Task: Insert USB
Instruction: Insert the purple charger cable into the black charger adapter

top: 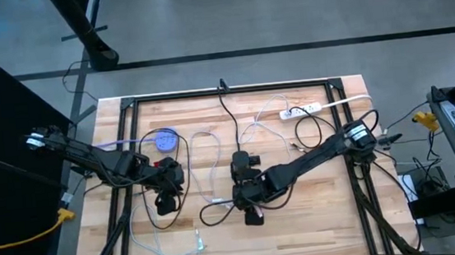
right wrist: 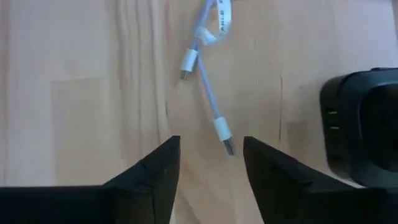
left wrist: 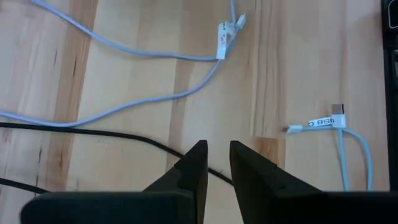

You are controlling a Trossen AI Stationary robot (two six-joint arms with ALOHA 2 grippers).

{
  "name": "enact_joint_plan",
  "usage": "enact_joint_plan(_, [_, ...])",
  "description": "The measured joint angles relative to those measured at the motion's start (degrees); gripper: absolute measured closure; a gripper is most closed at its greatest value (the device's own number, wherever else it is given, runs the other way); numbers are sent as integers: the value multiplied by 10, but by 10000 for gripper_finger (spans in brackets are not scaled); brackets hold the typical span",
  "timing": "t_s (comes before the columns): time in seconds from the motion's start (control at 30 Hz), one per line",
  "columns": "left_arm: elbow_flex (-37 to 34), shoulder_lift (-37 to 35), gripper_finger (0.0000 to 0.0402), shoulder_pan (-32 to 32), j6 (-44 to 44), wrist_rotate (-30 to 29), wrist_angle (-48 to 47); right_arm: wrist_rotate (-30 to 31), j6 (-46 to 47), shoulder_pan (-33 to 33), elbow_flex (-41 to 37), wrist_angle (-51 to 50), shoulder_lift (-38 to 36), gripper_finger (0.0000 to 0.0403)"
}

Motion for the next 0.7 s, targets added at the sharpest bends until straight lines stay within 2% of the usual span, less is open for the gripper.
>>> enact_joint_plan(0.17, [0,0,347,0,0,-3,16,0,-29,1,1,15,25,236])
enact_joint_plan(0.33, [-1,0,347,0,0,-4,26,17,-23,0,3,22,34,253])
enact_joint_plan(0.6, [-1,1,347,0,-1,-5,33,28,-23,-2,4,46,57,292])
enact_joint_plan(0.7, [-1,1,347,-1,-4,-5,40,28,28,-2,3,42,63,325])
